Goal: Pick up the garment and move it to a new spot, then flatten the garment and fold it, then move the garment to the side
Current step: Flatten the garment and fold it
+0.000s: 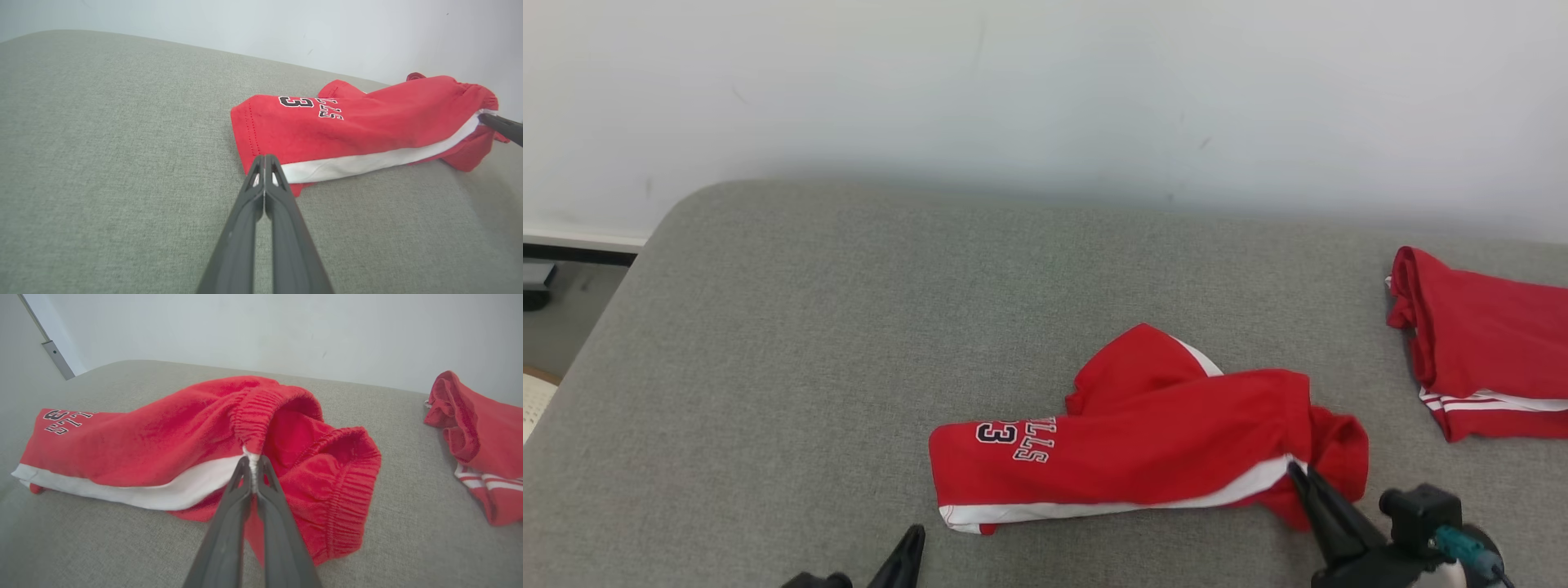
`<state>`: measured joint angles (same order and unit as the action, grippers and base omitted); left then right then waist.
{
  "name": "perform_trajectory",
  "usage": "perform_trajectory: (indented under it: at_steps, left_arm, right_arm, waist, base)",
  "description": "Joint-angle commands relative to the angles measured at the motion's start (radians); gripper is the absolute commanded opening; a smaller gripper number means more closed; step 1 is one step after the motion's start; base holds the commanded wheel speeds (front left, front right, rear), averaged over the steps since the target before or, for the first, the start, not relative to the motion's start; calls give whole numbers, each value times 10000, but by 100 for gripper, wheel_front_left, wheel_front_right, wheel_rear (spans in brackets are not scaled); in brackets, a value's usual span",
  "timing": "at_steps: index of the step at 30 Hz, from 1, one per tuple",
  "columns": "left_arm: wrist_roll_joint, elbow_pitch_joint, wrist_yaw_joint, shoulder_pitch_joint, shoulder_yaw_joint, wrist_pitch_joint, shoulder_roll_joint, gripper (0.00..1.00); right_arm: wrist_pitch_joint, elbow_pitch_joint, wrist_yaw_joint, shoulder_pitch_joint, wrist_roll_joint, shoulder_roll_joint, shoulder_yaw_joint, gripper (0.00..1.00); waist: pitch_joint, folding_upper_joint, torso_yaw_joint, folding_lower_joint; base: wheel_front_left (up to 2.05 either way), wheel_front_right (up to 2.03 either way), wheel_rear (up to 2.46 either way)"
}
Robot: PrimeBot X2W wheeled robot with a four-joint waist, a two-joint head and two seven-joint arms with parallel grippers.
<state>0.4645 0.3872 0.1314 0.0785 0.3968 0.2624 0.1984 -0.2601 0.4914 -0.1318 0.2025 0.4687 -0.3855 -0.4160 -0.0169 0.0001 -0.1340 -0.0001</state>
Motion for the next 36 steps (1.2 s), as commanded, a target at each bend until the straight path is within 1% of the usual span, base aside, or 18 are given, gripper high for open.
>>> perform_trajectory:
  at_steps: [1, 3, 4, 5, 6, 8, 9, 10, 20, 29, 35, 36]
  left_arm:
    - [-30, 78, -23, -276, 16, 25, -9, 0]
    - [-68, 194, -23, -346, 93, 25, -76, 0]
    - [36, 290, -23, -364, 102, 25, -146, 0]
    - [8, 392, -23, -350, 185, 25, -149, 0]
    - [-34, 458, -23, -313, 240, 25, -146, 0]
    - [35, 613, -23, -236, 233, 25, -183, 0]
    - [34, 679, -23, -182, 233, 25, -180, 60]
    - [9, 731, -23, -140, 222, 25, -158, 100]
    - [83, 1549, -23, 377, 757, 25, 33, 100]
    - [343, 2228, -23, 1167, 1107, 25, -35, 100]
    - [878, 2830, -23, 1736, 1366, 25, -162, 100]
    - [1025, 2969, -23, 1812, 1485, 25, -165, 100]
  right_arm:
    - [-15, -87, 20, -390, 253, -37, -73, 0]
    - [-14, -16, 20, -596, 157, -131, -155, 0]
    - [-21, 24, 20, -640, 140, -77, -122, 0]
    - [-27, 33, 20, -672, 123, 20, -79, 61]
    - [-34, 36, 20, -704, 90, 109, -91, 100]
    - [-41, 36, 20, -687, -39, 139, -132, 100]
    - [-43, 31, 20, -660, -100, 115, -133, 100]
    - [-47, 6, 20, -624, -169, 92, -138, 100]
    - [-51, -30, 20, -213, -608, -149, -424, 100]
    - [100, -6, 20, 164, -727, -307, -725, 100]
    - [251, 25, 20, 448, -580, -449, -948, 100]
    - [288, 33, 20, 479, -547, -458, -976, 61]
  waist:
    - [92, -1, 103, 1]
    - [101, -1, 214, 1]
    - [92, -1, 277, 1]
    - [82, -1, 343, 1]
    - [72, -1, 394, 1]
    - [53, -1, 484, 1]
    - [44, -1, 509, 1]
    - [36, -1, 535, 1]
    - [-52, -1, 521, 1]
    - [-250, -1, 453, 1]
    - [-429, -1, 537, 1]
    - [-462, -1, 543, 1]
  base:
    - [0, 0, 0]
    - [0, 0, 0]
    - [0, 0, 0]
    - [0, 0, 0]
    - [0, 0, 0]
    - [0, 0, 0]
    - [0, 0, 0]
    - [0, 0, 0]
    - [0, 0, 0]
    - [0, 0, 0]
    - [0, 0, 0]
    - [0, 0, 0]
